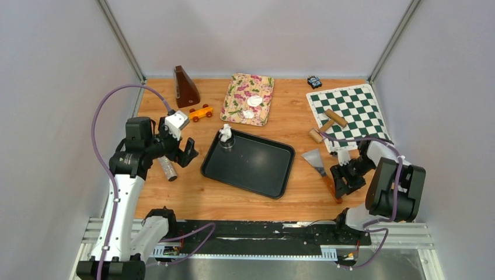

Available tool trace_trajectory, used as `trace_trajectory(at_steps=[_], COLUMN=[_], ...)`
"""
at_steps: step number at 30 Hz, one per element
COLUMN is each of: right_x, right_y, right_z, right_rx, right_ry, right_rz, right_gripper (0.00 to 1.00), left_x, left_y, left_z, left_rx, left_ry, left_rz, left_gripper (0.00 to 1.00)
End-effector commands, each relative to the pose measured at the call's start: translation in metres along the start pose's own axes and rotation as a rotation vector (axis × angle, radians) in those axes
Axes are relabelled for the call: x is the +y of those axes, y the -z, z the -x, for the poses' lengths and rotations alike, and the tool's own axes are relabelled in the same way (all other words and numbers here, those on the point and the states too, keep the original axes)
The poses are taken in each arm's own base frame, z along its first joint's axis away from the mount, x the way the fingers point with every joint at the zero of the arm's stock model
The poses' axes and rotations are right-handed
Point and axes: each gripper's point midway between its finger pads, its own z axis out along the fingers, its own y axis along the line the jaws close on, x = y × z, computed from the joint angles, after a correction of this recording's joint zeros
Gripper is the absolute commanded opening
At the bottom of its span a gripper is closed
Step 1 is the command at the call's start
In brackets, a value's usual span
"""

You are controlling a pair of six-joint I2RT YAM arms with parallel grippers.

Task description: Roll out the dumpling wrappers from the dough

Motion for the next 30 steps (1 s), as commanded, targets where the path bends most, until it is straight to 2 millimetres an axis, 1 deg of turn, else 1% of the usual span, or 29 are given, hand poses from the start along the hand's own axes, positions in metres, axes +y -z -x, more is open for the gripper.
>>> trace_trajectory(at_steps=[1, 3, 4, 5, 6, 7, 8, 9, 11, 12, 14, 15, 16, 17, 18, 19, 20, 21, 22, 23, 24, 27, 29, 30], right_x=[-0.023, -0.030, -0.033, -0.034, -0.032, -0.025, -0.014, -0.001, 0.033, 0.057, 0.103, 0.127, 0.151, 0.173, 0.195, 0.213, 0.227, 0.240, 0.254, 0.267, 0.278, 0.292, 0.294, 0.291], right_y=[0.029, 0.056, 0.074, 0.097, 0.116, 0.139, 0.168, 0.191, 0.235, 0.256, 0.287, 0.298, 0.308, 0.318, 0.326, 0.331, 0.333, 0.331, 0.326, 0.319, 0.310, 0.297, 0.300, 0.305], right_z=[0.007, 0.011, 0.013, 0.019, 0.022, 0.027, 0.033, 0.038, 0.044, 0.042, 0.036, 0.031, 0.023, 0.014, 0.001, -0.010, -0.019, -0.026, -0.031, -0.036, -0.038, -0.040, -0.042, -0.042], right_rx=[-0.072, -0.127, -0.164, -0.226, -0.282, -0.362, -0.459, -0.559, -0.768, -0.893, -1.090, -1.179, -1.267, -1.359, -1.459, -1.530, -1.568, -1.593, -1.615, -1.627, -1.627, -1.668, -1.697, -1.709], right_ry=[0.007, 0.029, 0.041, 0.055, 0.059, 0.068, 0.075, 0.073, 0.081, 0.093, 0.154, 0.198, 0.246, 0.287, 0.329, 0.350, 0.363, 0.380, 0.403, 0.441, 0.473, 0.483, 0.476, 0.451], right_rz=[-0.216, -0.354, -0.433, -0.518, -0.582, -0.643, -0.703, -0.739, -0.785, -0.802, -0.802, -0.796, -0.798, -0.809, -0.828, -0.838, -0.860, -0.866, -0.845, -0.830, -0.815, -0.803, -0.824, -0.836], right_gripper=[0.62, 0.67, 0.68, 0.70, 0.74, 0.86, 0.99, 1.00, 1.00, 1.00, 1.00, 1.00, 1.00, 1.00, 1.00, 1.00, 1.00, 1.00, 1.00, 1.00, 1.00, 1.00, 1.00, 1.00], left_x=[0.007, 0.012, 0.015, 0.016, 0.017, 0.016, 0.015, 0.015, 0.011, 0.006, -0.001, -0.006, -0.006, -0.009, -0.007, -0.005, -0.004, 0.000, 0.001, 0.002, 0.003, -0.002, -0.010, -0.012], left_y=[0.007, 0.012, 0.015, 0.020, 0.025, 0.032, 0.039, 0.046, 0.061, 0.070, 0.085, 0.097, 0.103, 0.116, 0.124, 0.137, 0.143, 0.153, 0.158, 0.167, 0.172, 0.185, 0.189, 0.188], left_z=[0.002, 0.006, 0.006, 0.010, 0.011, 0.014, 0.015, 0.020, 0.027, 0.030, 0.038, 0.043, 0.043, 0.047, 0.048, 0.047, 0.046, 0.043, 0.042, 0.039, 0.039, 0.040, 0.044, 0.045], left_rx=[0.000, -0.001, 0.002, -0.002, -0.004, -0.008, -0.011, -0.029, -0.064, -0.089, -0.139, -0.178, -0.188, -0.228, -0.240, -0.260, -0.267, -0.277, -0.284, -0.296, -0.303, -0.344, -0.376, -0.386], left_ry=[-0.021, -0.017, -0.017, -0.017, -0.023, -0.023, -0.023, -0.021, -0.024, -0.032, -0.047, -0.058, -0.059, -0.067, -0.067, -0.072, -0.067, -0.059, -0.053, -0.048, -0.044, -0.027, -0.026, -0.023], left_rz=[0.049, 0.090, 0.119, 0.133, 0.155, 0.168, 0.192, 0.209, 0.246, 0.257, 0.280, 0.301, 0.326, 0.357, 0.402, 0.456, 0.488, 0.549, 0.573, 0.621, 0.643, 0.689, 0.678, 0.668], left_gripper=[1.00, 1.00, 1.00, 1.00, 1.00, 1.00, 1.00, 1.00, 1.00, 1.00, 1.00, 1.00, 1.00, 1.00, 1.00, 1.00, 1.00, 1.00, 1.00, 1.00, 1.00, 1.00, 1.00, 1.00])
